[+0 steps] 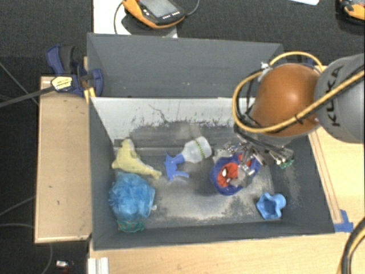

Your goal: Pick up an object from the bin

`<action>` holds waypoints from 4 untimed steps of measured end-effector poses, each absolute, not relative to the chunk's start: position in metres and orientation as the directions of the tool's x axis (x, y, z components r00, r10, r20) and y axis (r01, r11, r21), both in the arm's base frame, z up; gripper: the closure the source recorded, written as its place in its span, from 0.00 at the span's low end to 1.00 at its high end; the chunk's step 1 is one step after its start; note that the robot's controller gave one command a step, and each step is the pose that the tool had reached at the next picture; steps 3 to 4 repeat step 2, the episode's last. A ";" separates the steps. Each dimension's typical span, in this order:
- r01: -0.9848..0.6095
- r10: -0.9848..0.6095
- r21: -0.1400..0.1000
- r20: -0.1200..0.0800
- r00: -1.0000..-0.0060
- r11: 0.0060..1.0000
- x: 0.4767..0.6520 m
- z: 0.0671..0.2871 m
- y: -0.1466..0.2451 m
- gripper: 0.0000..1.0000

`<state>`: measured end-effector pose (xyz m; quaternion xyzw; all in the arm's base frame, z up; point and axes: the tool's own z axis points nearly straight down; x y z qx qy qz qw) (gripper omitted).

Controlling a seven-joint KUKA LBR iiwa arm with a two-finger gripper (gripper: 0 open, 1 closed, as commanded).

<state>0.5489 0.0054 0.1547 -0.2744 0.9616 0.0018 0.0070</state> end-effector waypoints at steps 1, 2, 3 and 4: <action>-0.526 -0.526 -0.003 -0.019 -0.850 0.850 0.550 0.184 0.006 1.00; -0.525 -0.525 -0.006 -0.024 -0.851 0.851 0.551 0.200 0.005 1.00; -0.525 -0.525 -0.006 -0.024 -0.851 0.851 0.551 0.200 0.005 1.00; -0.525 -0.525 -0.006 -0.024 -0.851 0.851 0.551 0.200 0.005 1.00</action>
Offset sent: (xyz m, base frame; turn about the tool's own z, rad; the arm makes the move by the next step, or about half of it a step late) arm 0.0014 -0.0001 0.0430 0.0012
